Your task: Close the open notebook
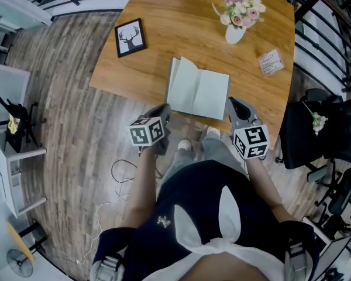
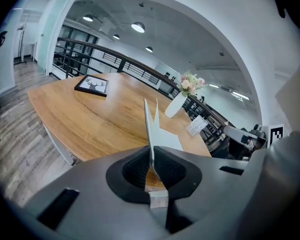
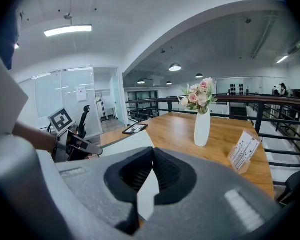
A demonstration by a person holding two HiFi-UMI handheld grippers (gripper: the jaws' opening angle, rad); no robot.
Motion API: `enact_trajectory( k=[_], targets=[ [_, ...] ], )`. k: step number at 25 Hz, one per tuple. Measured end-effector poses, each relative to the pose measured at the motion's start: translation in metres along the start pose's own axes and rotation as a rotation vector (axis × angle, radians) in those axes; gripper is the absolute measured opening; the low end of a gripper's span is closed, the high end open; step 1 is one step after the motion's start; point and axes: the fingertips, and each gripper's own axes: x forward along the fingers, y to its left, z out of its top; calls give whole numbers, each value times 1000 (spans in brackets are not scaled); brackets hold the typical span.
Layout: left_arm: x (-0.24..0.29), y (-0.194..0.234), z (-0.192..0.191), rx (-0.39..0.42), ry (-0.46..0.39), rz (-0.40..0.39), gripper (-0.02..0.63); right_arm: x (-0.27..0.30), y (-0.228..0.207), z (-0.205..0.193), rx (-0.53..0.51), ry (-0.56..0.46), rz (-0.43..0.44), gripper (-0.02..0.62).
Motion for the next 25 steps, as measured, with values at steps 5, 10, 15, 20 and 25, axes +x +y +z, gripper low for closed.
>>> enact_trajectory(
  k=[5,10,15,20,25],
  targets=[
    [-1,-9,2,10,-4,-19,38,-3,1,-1,4,1,-1,-2],
    [-2,-16,2,24,-3,-38,37,-7,3,-4,9,4,1,-2],
    [-2,-28,3,50,-2,-62,37,-11,5,-8,12,11,-2,-2],
    [-2,-37,2,65,3,-80,37,-16,5,-11,17,13,-6,-2],
    [0,-46,2,82,8,-97,37,-19,4,-13,19,12,-11,-2]
  ],
)
